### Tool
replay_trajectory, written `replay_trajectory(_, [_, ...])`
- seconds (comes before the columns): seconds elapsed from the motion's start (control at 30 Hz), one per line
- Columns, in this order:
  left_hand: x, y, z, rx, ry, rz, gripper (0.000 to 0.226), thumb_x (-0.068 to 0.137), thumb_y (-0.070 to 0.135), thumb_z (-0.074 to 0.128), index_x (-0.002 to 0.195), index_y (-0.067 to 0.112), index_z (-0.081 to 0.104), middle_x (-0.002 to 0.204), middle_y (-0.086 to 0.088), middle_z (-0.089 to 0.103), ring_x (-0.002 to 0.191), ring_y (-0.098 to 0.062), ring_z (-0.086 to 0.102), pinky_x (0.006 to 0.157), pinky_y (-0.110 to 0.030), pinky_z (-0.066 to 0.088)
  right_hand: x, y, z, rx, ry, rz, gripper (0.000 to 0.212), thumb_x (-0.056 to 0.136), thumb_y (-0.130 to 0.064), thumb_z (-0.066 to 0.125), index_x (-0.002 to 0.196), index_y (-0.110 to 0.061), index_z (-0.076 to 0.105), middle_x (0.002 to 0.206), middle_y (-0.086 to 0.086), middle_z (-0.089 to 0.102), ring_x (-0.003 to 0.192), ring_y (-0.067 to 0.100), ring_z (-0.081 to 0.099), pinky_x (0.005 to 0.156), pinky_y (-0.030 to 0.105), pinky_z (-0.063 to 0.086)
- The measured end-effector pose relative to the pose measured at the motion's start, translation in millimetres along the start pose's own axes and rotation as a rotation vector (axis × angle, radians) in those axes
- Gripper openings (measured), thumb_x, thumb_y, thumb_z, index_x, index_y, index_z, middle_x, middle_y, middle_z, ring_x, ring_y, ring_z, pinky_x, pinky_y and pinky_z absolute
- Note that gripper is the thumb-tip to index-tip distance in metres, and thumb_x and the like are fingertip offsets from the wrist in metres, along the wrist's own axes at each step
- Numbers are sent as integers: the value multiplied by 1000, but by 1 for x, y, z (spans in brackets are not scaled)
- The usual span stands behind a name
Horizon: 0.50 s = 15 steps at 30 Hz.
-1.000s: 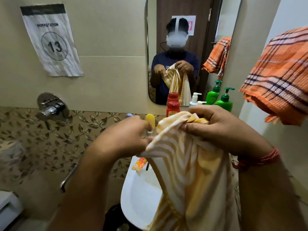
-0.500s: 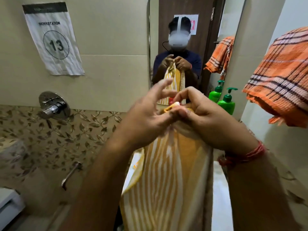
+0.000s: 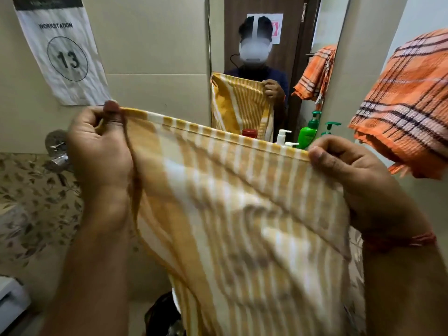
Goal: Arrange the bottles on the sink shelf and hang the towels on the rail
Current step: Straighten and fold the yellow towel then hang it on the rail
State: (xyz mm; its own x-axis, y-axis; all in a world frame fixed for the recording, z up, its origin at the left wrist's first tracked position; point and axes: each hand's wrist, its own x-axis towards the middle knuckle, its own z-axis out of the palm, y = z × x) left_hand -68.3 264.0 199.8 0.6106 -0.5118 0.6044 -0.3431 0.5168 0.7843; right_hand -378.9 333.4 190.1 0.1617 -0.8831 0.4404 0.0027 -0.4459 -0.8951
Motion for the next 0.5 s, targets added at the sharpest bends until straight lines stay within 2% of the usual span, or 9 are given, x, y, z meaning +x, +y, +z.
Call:
replay_trajectory(0.03, [-3, 0, 1, -19, -111, 53, 11, 96, 36, 64, 98, 26, 67, 90, 16, 69, 78, 11, 61, 81, -22, 56, 2, -6, 4, -29, -22, -31, 19, 84, -42, 70, 82, -23, 68, 78, -6, 62, 72, 5, 59, 60, 15, 49])
replay_trajectory(0.07, [-12, 6, 3, -69, -275, 122, 21, 96, 40, 64, 107, 22, 68, 101, 12, 72, 88, 7, 65, 86, -23, 56, 6, -12, 13, -55, -61, -75, 18, 89, -37, 66, 85, -20, 67, 80, -5, 61, 74, 6, 57, 63, 15, 47])
replay_trajectory(0.13, [-36, 27, 8, -196, -725, 193, 47, 95, 54, 49, 120, 18, 66, 115, 7, 73, 99, 2, 67, 82, -15, 52, 17, -25, 38, -116, -135, -152, 18, 94, -26, 59, 86, -10, 64, 81, 2, 59, 76, 12, 54, 66, 22, 45])
replay_trajectory(0.2, [-54, 46, 13, -245, -1152, 212, 42, 98, 48, 50, 115, 14, 68, 106, 3, 75, 97, -5, 69, 76, -19, 52, 26, -32, 60, -188, -181, -194, 21, 96, -22, 57, 86, -4, 63, 78, 7, 59, 74, 17, 55, 67, 31, 45])
replay_trajectory(0.23, [-58, 50, 14, -266, -1264, 191, 34, 98, 41, 59, 107, 10, 70, 96, -2, 74, 92, -8, 69, 71, -26, 52, 29, -33, 65, -189, -202, -199, 22, 97, -20, 56, 85, -2, 62, 76, 7, 60, 73, 17, 57, 67, 32, 47])
replay_trajectory(0.27, [-57, 49, 15, -291, -1279, 160, 26, 94, 34, 65, 98, 9, 72, 87, -9, 72, 85, -10, 66, 67, -32, 52, 30, -32, 66, -171, -220, -190, 21, 97, -18, 57, 86, -1, 61, 73, 5, 61, 71, 16, 57, 66, 29, 48])
replay_trajectory(0.3, [-55, 46, 14, -321, -1220, 125, 17, 91, 30, 68, 88, 14, 73, 78, -8, 70, 77, -7, 62, 64, -27, 49, 29, -30, 62, -159, -228, -165, 19, 96, -19, 59, 86, -3, 61, 72, 3, 61, 69, 13, 56, 63, 25, 46])
replay_trajectory(0.4, [-42, 33, 6, -431, -838, -23, 19, 87, 28, 67, 68, 26, 70, 61, 14, 59, 58, 3, 49, 53, -12, 39, 16, -19, 37, -114, -239, -25, 15, 88, -24, 68, 87, -9, 64, 73, 1, 60, 67, 10, 53, 54, 16, 42])
replay_trajectory(0.5, [-27, 16, -2, -447, -483, -91, 20, 88, 38, 69, 70, 29, 70, 64, 16, 61, 59, 2, 50, 55, -16, 44, 4, -9, 9, -71, -245, 85, 24, 77, -39, 76, 81, -17, 69, 76, 1, 60, 68, 10, 57, 54, 17, 46])
